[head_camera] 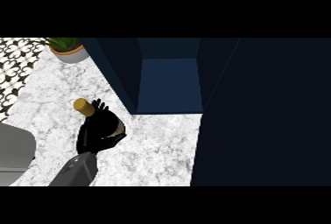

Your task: Pick up the wine, place it into the cabinet and close the cabinet

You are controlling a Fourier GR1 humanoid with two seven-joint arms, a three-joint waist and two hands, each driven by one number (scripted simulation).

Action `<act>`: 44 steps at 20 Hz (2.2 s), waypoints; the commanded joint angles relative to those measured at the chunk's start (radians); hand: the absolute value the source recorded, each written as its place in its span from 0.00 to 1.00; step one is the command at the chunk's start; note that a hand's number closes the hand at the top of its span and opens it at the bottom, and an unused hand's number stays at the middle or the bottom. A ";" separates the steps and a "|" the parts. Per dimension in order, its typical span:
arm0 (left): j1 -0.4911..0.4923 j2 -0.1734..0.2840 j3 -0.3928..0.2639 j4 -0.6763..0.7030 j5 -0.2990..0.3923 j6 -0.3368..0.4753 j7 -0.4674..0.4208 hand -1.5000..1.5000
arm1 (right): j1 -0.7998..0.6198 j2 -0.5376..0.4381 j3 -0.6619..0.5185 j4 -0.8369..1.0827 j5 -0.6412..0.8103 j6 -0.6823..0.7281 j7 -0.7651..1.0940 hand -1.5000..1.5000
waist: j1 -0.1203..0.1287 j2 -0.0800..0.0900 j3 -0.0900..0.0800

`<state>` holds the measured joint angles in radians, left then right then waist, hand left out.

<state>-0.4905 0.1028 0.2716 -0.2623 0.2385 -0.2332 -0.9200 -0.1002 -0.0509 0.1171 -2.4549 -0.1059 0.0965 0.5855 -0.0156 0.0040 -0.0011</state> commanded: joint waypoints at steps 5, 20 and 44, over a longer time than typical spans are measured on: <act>-0.059 -0.014 0.036 0.054 0.036 -0.036 -0.010 1.00 | -0.020 -0.004 -0.018 -0.092 -0.077 -0.019 0.095 0.00 | -0.006 0.002 -0.001; 0.076 0.036 0.038 -0.066 0.098 -0.170 0.070 1.00 | 0.049 0.034 0.009 -0.070 -0.017 0.004 0.020 0.00 | 0.019 -0.007 0.001; 0.469 -0.102 -0.500 -1.007 0.260 0.209 0.449 1.00 | 0.062 0.025 -0.027 -0.072 -0.061 0.037 0.024 0.00 | 0.016 -0.007 0.002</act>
<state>-0.0813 0.0043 -0.1243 -1.1227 0.4708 -0.1315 -0.5185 -0.0992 -0.0390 0.0687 -2.4462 -0.1303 0.1287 0.6034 0.0032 -0.0039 0.0006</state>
